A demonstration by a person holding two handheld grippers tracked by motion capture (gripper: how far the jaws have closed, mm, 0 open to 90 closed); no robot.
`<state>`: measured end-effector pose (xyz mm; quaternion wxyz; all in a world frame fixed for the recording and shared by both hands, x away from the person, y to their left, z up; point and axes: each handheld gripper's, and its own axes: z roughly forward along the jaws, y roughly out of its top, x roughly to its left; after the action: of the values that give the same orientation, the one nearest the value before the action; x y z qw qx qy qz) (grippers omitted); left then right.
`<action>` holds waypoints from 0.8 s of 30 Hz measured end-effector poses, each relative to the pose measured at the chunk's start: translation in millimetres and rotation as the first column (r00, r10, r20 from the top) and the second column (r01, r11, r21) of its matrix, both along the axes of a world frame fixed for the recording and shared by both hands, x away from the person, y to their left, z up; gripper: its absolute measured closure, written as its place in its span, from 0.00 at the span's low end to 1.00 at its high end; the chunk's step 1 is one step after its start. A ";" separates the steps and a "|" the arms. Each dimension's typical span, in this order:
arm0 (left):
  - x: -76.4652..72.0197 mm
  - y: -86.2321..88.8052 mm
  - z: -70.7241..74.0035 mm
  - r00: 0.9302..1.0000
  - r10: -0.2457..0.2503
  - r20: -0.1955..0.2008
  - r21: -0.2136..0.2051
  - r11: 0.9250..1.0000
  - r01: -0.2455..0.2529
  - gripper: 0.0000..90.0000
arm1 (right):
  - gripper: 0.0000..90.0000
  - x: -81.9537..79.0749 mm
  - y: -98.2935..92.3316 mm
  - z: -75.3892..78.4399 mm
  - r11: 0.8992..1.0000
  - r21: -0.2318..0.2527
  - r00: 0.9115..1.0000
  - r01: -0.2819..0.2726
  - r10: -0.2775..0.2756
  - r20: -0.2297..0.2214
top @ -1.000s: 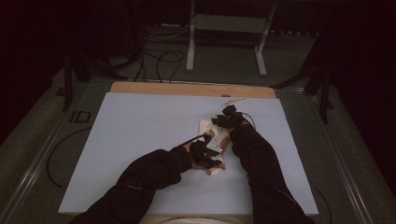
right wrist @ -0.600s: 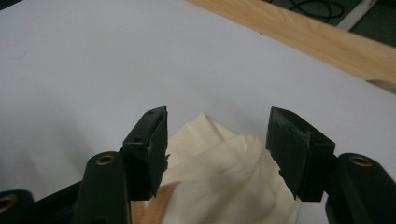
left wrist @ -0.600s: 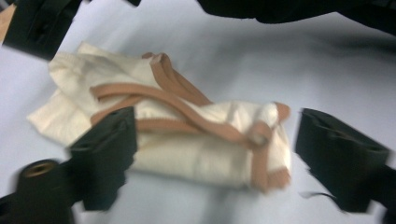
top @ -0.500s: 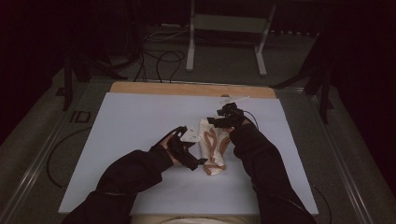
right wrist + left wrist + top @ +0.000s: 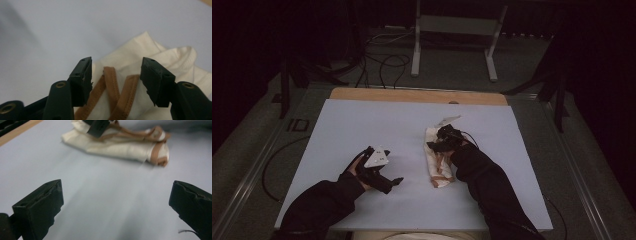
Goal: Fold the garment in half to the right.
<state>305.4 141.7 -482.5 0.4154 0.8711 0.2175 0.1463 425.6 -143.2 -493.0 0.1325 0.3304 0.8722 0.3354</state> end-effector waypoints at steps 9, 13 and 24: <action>-15.5 27.7 -9.4 0.997 0.070 -0.017 -0.065 0.995 -0.071 0.00 | 0.97 -1.2 -9.5 -2.4 0.999 -0.054 0.999 0.003 -0.002 0.034; -17.3 39.2 -14.4 0.993 0.113 -0.025 -0.084 0.990 -0.115 0.00 | 0.98 -5.8 -16.5 5.8 0.999 -0.036 0.998 0.010 -0.008 0.061; -15.5 63.3 -26.0 0.979 0.201 -0.033 -0.103 0.974 -0.204 0.00 | 0.98 -13.0 -48.4 21.2 0.997 -0.026 0.992 0.067 -0.064 0.111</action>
<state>289.9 205.0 -508.5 0.4416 0.8226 0.3173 0.1663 412.6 -191.6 -471.7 0.1961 0.3377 0.8573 0.3355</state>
